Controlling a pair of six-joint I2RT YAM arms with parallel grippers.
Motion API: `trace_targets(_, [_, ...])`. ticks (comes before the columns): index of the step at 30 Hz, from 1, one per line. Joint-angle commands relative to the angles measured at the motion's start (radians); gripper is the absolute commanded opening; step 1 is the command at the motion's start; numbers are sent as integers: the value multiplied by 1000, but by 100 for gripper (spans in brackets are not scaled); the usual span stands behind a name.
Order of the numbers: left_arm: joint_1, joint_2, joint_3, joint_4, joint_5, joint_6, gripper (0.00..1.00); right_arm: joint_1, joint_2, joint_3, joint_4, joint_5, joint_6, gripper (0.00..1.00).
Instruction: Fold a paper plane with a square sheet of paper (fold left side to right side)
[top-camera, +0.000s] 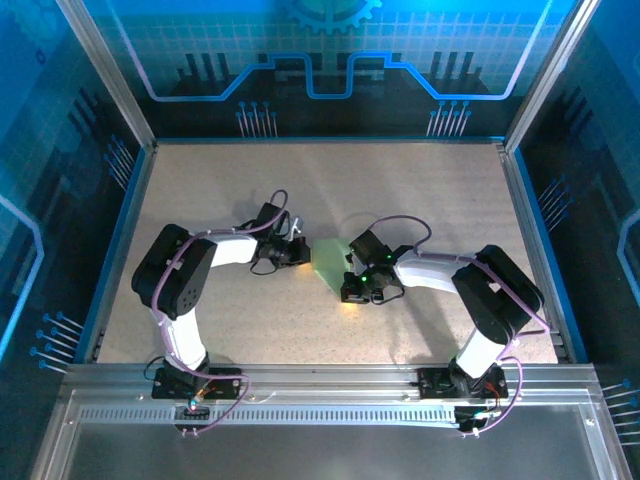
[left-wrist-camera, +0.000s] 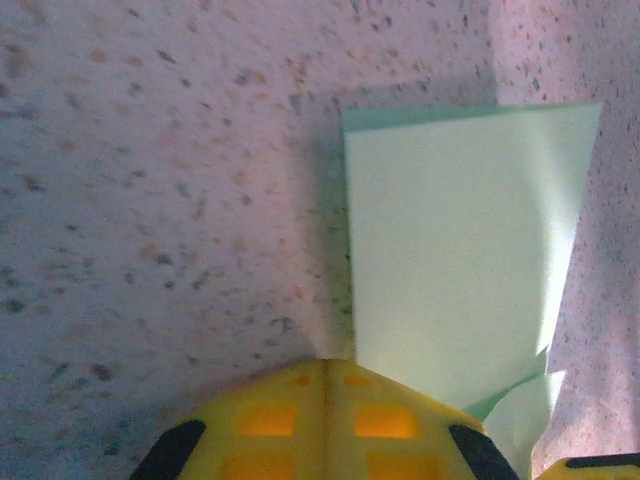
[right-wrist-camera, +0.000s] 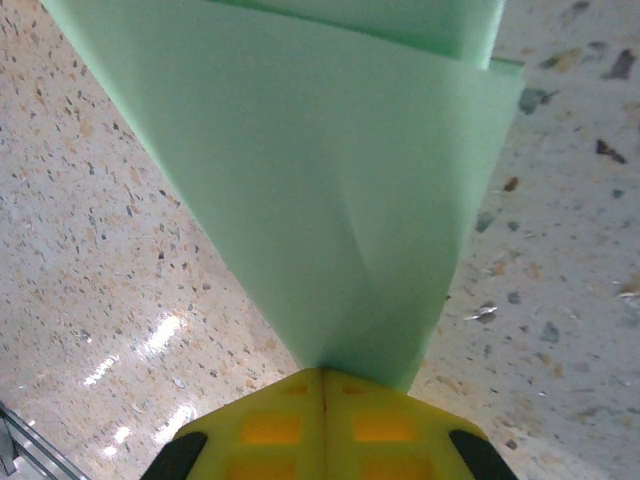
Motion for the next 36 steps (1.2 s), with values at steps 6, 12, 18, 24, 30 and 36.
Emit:
trace_targets(6, [3, -194, -26, -53, 46, 26, 7, -4, 73, -63, -121, 105, -8, 0])
trace_targets(12, [-96, -206, -98, 1, 98, -1, 7, -4, 67, -64, -126, 110, -7, 0])
trace_targets(18, [-179, -120, -71, 48, 102, -23, 6, -4, 67, -75, -121, 105, -6, 0])
trace_targets(24, [-191, -59, -25, 29, 73, 2, 6, -4, 64, -79, -117, 105, -2, 0])
trace_targets(30, [-188, -19, -11, 2, 19, 34, 6, -4, 66, -77, -115, 103, -4, 0])
trace_targets(36, [-187, 0, -13, -22, -25, 57, 6, -4, 63, -64, -100, 83, -8, 0])
